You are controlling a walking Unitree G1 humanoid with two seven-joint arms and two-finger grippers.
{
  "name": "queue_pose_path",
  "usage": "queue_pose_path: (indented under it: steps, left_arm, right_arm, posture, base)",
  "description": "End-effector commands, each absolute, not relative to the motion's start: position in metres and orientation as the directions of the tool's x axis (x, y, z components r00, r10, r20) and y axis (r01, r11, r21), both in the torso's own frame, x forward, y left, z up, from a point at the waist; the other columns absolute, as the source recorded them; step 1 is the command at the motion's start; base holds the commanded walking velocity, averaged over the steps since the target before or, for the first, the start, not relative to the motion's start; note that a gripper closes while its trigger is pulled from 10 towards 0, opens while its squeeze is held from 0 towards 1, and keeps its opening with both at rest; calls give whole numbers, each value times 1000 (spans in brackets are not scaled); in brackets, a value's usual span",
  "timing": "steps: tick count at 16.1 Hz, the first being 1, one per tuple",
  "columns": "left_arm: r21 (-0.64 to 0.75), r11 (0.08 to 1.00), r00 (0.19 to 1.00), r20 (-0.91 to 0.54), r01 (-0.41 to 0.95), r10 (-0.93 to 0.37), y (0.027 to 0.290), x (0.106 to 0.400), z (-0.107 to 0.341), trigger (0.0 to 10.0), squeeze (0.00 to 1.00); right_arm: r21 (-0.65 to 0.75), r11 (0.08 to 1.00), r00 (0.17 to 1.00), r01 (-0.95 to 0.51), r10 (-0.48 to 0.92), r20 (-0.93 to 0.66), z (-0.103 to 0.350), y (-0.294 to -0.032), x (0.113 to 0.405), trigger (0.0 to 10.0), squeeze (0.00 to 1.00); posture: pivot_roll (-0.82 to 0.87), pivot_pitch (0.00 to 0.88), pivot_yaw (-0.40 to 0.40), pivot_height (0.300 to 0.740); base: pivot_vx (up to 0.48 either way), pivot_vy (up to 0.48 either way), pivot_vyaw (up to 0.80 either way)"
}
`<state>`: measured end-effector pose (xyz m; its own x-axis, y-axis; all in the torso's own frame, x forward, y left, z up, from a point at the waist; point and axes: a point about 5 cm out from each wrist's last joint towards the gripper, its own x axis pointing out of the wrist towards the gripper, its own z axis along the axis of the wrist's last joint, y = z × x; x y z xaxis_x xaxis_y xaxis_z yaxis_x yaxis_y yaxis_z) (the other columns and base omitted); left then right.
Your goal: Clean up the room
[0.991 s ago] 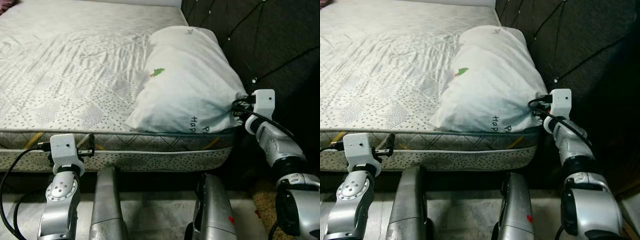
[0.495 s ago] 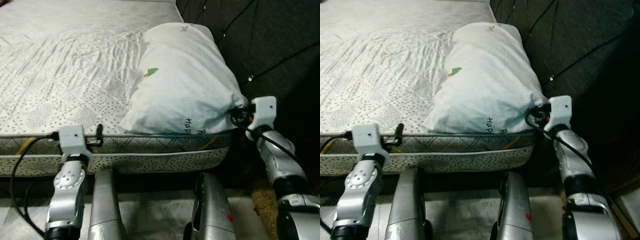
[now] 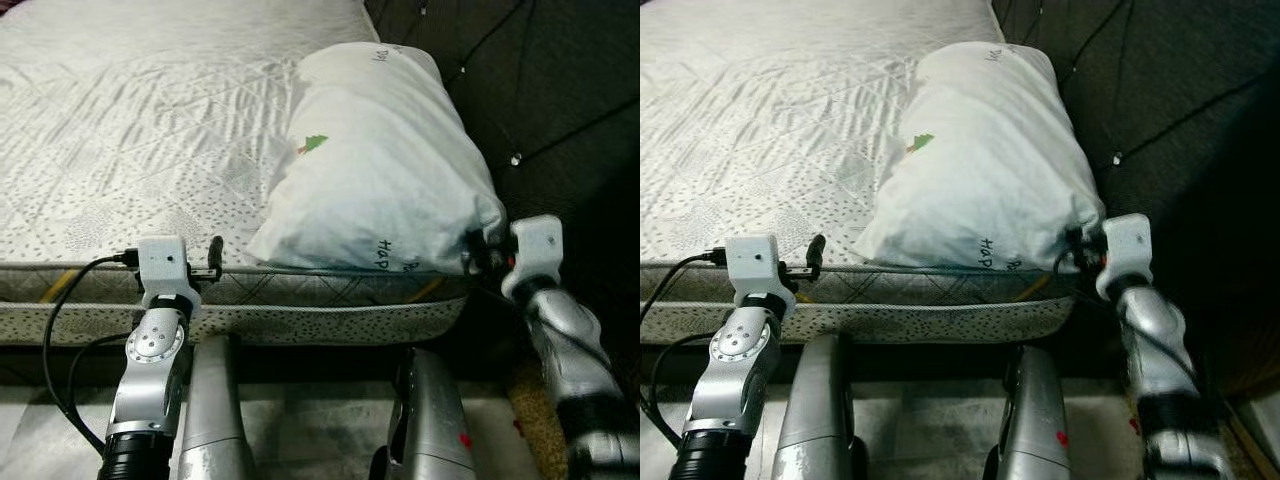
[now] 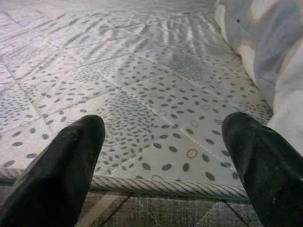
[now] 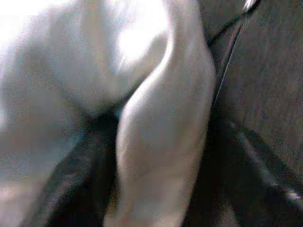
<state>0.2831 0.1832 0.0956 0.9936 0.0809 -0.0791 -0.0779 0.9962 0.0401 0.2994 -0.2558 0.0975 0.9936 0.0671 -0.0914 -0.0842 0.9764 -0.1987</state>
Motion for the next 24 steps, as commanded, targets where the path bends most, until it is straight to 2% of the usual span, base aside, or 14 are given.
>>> queue_pose_path:
  steps: [1,4,6,7,10,13,14,16,19,24]
  left_arm:
    - [38,997,997,-51,-64,65,179,286,102,10000,0]
    - [31,998,998,-41,-54,55,177,286,106,10000,0]
    - [30,998,998,-46,-50,52,174,283,101,10000,0]
    - [39,998,998,-39,-48,50,174,281,102,10000,0]
    - [52,998,998,-45,-45,48,177,278,101,10000,0]
    - [56,997,997,-61,-47,50,176,278,95,10000,0]
    - [49,998,997,-54,-50,52,173,280,96,10000,0]
    - [35,998,997,-51,-52,53,169,279,96,10000,0]
    - [31,998,996,-71,-53,55,169,272,89,10000,0]
    - [41,999,997,-80,-20,23,167,273,91,10000,0]
  right_arm:
    - [-169,985,986,-27,-1,-165,79,-265,283,10000,1000]
    - [-172,985,982,-16,-17,-189,66,-253,255,10000,1000]
    - [-180,983,983,39,-70,-171,64,-252,249,10000,1000]
    - [-153,984,992,89,-102,-80,78,-244,256,10000,1000]
    - [-106,994,995,9,1,97,121,-213,286,10000,1000]
    - [-100,994,980,-47,65,187,147,-192,303,10000,1000]
    - [-108,992,975,-71,92,204,153,-185,307,10000,0]
    - [-90,990,971,-108,125,205,156,-170,313,10000,0]
    - [-89,988,975,-127,141,170,146,-168,305,10000,0]
    - [-65,982,982,-176,180,62,116,-188,258,10000,0]
  posture:
    - [15,0,-44,465]
    - [1,0,-46,465]
    - [6,0,-50,465]
    - [16,0,-51,465]
    - [31,0,-43,465]
    - [38,0,-51,480]
    - [42,0,-57,489]
    - [39,0,-70,514]
    - [25,0,-66,543]
    - [-1,0,-32,606]
  base:
    - [0,0,0]
    - [0,0,0]
    - [0,0,0]
    - [0,0,0]
    - [0,0,0]
    - [0,0,0]
    - [0,0,0]
    - [0,0,0]
    - [0,0,0]
    - [0,0,0]
